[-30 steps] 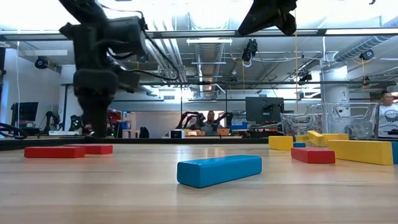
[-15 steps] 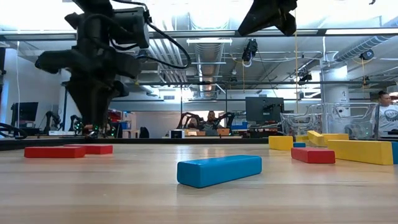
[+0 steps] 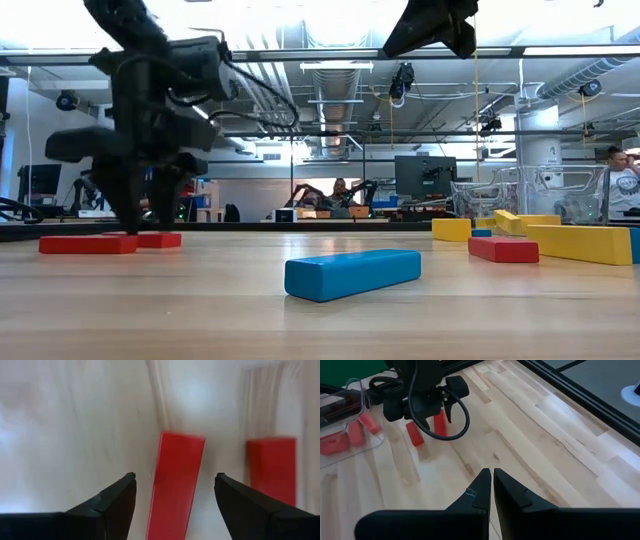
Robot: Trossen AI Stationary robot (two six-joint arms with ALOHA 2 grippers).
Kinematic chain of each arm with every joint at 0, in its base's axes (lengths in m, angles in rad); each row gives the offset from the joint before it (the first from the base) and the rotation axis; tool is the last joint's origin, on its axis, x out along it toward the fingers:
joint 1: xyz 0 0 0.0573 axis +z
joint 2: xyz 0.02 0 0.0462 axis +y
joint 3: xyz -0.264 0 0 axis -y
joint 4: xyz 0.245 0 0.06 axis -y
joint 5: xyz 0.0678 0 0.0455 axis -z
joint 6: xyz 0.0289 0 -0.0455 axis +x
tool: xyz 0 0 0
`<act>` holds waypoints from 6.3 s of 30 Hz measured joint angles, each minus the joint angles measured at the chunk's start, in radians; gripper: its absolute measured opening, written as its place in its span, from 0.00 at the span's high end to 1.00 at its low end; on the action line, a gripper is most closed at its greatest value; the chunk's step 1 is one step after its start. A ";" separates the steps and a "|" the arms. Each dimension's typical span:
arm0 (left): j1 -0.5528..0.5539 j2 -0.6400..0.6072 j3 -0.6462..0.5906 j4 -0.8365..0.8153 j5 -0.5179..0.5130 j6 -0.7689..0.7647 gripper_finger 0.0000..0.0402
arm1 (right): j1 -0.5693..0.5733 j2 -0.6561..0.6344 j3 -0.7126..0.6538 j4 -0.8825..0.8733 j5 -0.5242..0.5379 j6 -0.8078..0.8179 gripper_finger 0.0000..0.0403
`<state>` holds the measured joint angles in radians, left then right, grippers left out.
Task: Sort blocks
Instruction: Put the red block into the bottom left transparent bin, then put the yellow block into the top right transparent bin
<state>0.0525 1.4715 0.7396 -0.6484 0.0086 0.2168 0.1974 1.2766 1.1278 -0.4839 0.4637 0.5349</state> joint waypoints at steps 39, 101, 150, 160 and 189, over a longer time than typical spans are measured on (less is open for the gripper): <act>-0.014 -0.057 0.346 -0.293 0.059 -0.176 0.75 | -0.015 0.000 -0.001 -0.019 0.000 -0.051 0.97; -1.159 -0.011 0.420 -0.435 -0.088 -1.283 0.75 | -0.015 0.000 -0.031 -0.006 -0.072 -0.155 0.97; -0.197 -0.317 0.421 -0.344 -0.538 -0.840 0.42 | -0.278 0.000 0.189 -0.453 -0.204 0.460 0.97; -0.028 -0.247 0.421 -0.020 -0.359 -0.902 0.42 | -0.335 0.067 0.201 -0.569 -0.399 0.486 0.97; 0.101 -0.227 0.424 -0.021 -0.359 -0.739 0.42 | -0.443 0.394 0.253 -0.685 -0.438 0.470 0.53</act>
<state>0.1535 1.2446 1.1641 -0.6697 -0.3500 -0.5221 -0.2459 1.6703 1.3808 -1.1686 0.0261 1.0046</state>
